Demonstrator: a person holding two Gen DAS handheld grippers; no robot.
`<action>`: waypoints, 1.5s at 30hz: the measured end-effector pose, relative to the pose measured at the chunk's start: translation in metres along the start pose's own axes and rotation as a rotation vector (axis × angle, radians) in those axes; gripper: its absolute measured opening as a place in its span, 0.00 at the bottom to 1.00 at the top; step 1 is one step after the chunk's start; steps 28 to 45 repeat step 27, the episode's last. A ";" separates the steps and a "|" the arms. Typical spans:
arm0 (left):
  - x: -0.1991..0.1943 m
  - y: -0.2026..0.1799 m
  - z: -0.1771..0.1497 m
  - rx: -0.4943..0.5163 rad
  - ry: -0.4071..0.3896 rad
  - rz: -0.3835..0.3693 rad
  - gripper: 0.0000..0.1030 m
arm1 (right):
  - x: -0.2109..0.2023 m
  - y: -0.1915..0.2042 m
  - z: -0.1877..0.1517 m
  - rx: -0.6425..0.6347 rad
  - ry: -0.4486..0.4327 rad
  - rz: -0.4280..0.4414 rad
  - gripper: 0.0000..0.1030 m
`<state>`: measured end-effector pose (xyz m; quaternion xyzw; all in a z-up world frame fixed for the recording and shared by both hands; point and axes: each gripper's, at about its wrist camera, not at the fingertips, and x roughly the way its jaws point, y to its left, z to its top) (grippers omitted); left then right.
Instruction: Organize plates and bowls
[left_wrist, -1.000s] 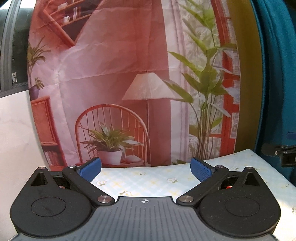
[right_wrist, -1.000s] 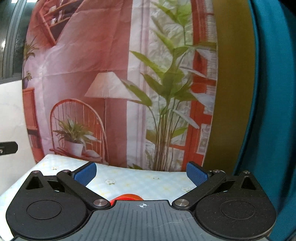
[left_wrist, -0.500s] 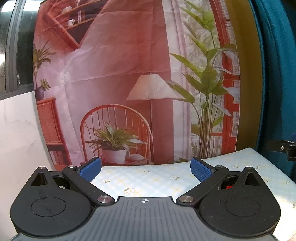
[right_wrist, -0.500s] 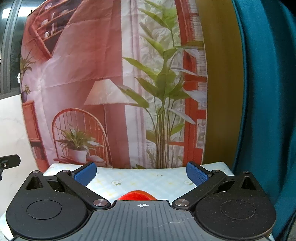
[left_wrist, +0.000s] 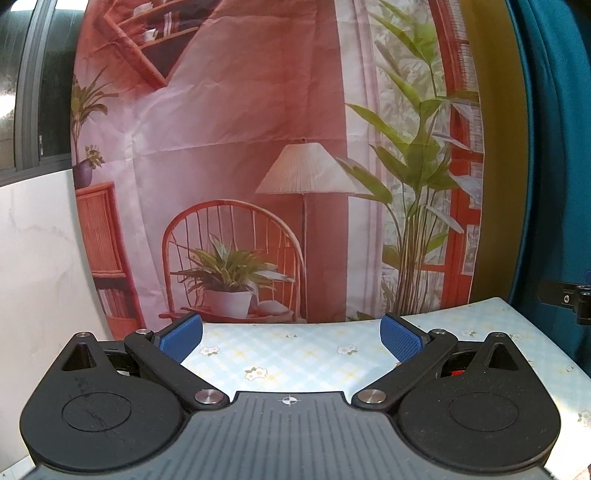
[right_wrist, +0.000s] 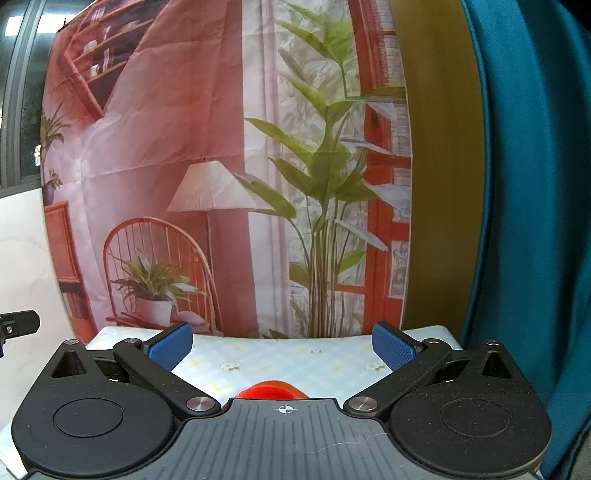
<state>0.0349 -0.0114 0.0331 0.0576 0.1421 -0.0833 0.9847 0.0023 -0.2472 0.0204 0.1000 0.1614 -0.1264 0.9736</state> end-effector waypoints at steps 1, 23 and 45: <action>-0.001 0.000 0.000 -0.001 -0.001 0.000 1.00 | 0.000 0.000 0.000 0.000 0.000 0.000 1.00; -0.001 0.000 -0.004 -0.008 0.009 -0.016 1.00 | 0.000 0.000 0.000 0.001 0.000 0.000 1.00; -0.001 0.000 -0.005 -0.007 0.008 -0.020 1.00 | -0.001 0.001 -0.001 0.002 0.003 0.001 1.00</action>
